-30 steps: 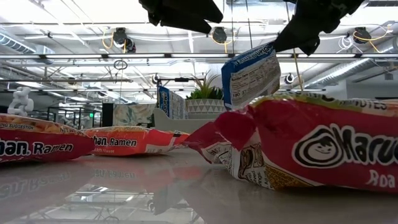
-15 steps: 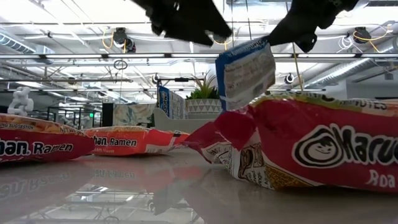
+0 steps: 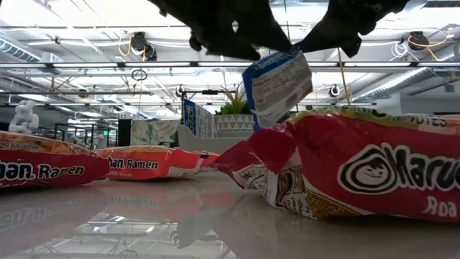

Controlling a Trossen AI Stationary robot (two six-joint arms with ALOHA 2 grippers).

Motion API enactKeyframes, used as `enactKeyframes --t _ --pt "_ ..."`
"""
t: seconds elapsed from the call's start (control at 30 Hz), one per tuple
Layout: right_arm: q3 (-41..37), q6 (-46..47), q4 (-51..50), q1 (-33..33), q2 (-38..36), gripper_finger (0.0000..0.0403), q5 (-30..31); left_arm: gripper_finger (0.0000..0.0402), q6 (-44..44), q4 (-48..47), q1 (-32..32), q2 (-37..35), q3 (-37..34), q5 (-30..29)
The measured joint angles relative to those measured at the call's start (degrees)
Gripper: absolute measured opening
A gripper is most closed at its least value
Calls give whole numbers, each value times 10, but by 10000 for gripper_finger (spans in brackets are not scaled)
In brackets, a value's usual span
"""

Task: Sort Maruchan noodles
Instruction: Put the right blue noodle pack into the gray bin

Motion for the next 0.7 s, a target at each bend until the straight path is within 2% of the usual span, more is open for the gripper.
enactKeyframes --t 0.2,0.43,0.6,0.7 --pt "0 -24 58 0 31 4 1 385 6 42 8 39 0 -72" --pt "0 -40 82 0 52 4 12 373 27 49 3 45 0 -190" --pt "0 -41 83 0 51 4 14 327 49 47 2 45 0 -188" --pt "0 -40 82 0 51 4 13 295 46 41 11 45 0 -148"
